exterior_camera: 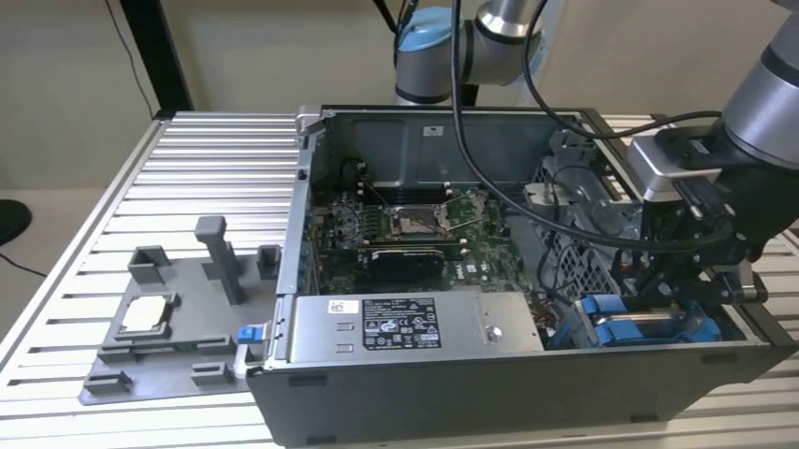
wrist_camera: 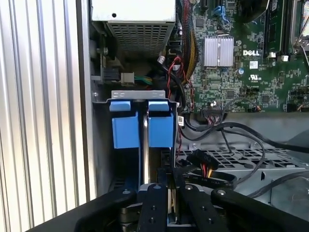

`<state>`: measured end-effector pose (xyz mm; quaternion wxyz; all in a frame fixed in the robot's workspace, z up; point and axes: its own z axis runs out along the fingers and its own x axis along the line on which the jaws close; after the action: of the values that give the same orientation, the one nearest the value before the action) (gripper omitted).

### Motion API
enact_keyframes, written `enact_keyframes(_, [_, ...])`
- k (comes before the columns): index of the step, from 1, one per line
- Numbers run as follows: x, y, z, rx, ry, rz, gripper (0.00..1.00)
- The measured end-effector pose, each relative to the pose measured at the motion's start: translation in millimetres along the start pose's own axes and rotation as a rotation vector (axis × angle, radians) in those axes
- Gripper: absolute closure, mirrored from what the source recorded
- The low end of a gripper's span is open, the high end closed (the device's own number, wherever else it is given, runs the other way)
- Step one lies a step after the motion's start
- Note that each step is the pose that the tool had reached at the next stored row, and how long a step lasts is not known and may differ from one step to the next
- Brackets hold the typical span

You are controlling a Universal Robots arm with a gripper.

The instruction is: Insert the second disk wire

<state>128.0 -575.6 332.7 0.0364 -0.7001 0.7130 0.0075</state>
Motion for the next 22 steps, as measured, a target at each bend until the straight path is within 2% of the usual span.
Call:
enact_keyframes(6, [0.1, -0.1, 0.2, 0.0002, 0.0001, 0.000, 1.00])
enact_keyframes(7, [0.6, -0.2, -0.8, 0.0004, 0.0020, 0.000, 0.00])
enact_keyframes(9, [-0.1, -0.5, -1.4, -0.0010, -0.0020, -0.001, 0.00])
enact_keyframes(10, [-0.3, -0.4, -4.6, -0.0032, -0.0017, 0.000, 0.00])
enact_keyframes(14, [-1.4, -0.9, -22.8, -0.0064, -0.0001, 0.000, 0.00])
enact_keyframes(22, [-3.7, -2.4, -58.7, -0.0074, 0.0003, 0.000, 0.00])
